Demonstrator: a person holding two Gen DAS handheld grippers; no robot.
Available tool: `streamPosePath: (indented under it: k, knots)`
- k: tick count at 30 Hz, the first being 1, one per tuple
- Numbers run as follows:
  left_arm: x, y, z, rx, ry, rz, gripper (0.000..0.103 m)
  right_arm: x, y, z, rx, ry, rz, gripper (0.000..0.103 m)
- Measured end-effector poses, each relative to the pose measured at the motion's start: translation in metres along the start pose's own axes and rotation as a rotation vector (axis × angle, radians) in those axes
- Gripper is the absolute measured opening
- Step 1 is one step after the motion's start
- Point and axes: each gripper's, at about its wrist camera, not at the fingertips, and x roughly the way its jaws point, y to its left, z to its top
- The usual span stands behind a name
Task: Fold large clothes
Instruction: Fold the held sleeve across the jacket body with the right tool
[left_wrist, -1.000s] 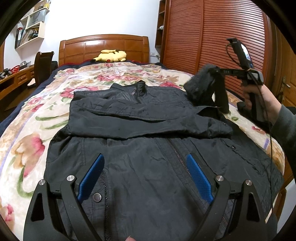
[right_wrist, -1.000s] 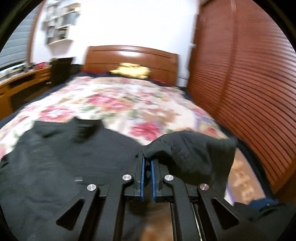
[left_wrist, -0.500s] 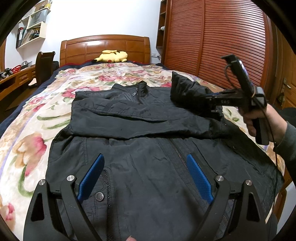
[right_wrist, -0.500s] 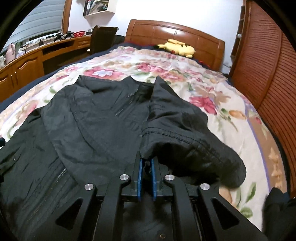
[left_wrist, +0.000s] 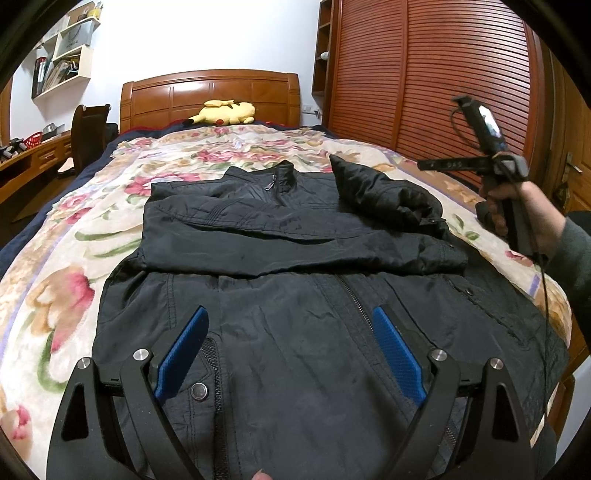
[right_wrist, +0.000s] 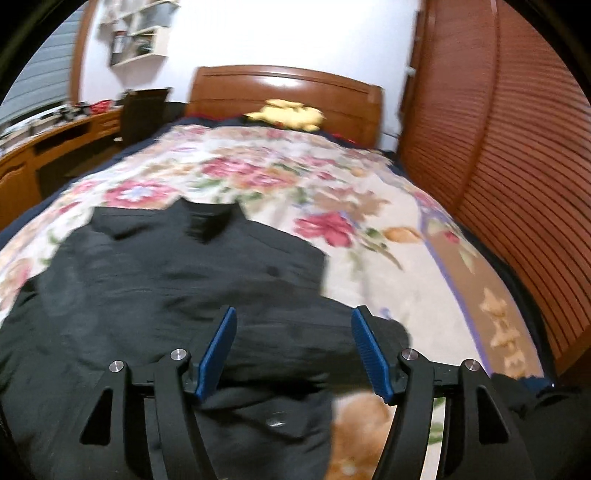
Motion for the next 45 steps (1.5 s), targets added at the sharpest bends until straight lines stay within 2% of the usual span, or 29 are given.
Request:
streamPosePath:
  k: [5,7,12,14,19,26,27,29,30,31,32,35,40,45]
  knots:
    - [0.001,0.002,0.0,-0.001,0.006,0.002,0.091,0.046,-0.026,-0.003,0.115,0.069,-0.064,0.067]
    - [0.0,0.002,0.0,-0.002,0.006,0.001,0.091,0.059,-0.033,-0.004,0.159,0.085,-0.085,0.07]
    - [0.001,0.001,0.0,0.007,0.013,0.003,0.091,0.088,-0.042,-0.008,0.215,0.14,-0.104,0.074]
    - [0.002,0.0,0.0,0.011,0.015,0.004,0.091,0.095,-0.047,-0.013,0.243,0.17,-0.097,0.076]
    - [0.003,-0.001,0.0,0.013,0.017,0.006,0.091,0.126,-0.056,-0.022,0.33,0.269,0.002,0.08]
    - [0.002,-0.002,-0.001,0.011,0.009,0.011,0.091,0.135,-0.043,-0.017,0.303,0.297,0.029,0.079]
    - [0.001,-0.002,-0.001,0.01,0.008,0.012,0.091,0.136,-0.043,-0.017,0.3,0.297,0.029,0.076]
    - [0.001,-0.002,-0.001,0.008,0.005,0.013,0.091,0.136,-0.042,-0.018,0.283,0.289,0.06,0.05]
    - [0.0,-0.001,-0.001,0.007,0.002,0.013,0.091,0.134,-0.041,-0.019,0.257,0.283,0.056,0.042]
    - [-0.001,-0.001,-0.001,0.006,0.001,0.013,0.091,0.131,-0.04,-0.019,0.224,0.276,0.047,0.029]
    - [-0.001,0.0,-0.001,0.005,-0.001,0.013,0.091,0.125,-0.034,-0.016,0.187,0.264,0.038,0.021]
    - [-0.007,0.004,0.0,-0.004,-0.017,0.017,0.091,0.098,-0.018,-0.002,0.103,0.189,-0.004,0.01]
    - [-0.021,0.012,-0.001,-0.009,-0.044,0.038,0.091,0.038,0.019,0.036,-0.003,-0.003,-0.003,0.01]
    - [-0.034,0.026,-0.003,-0.018,-0.064,0.066,0.091,-0.008,0.067,0.056,-0.092,-0.103,0.06,0.01]
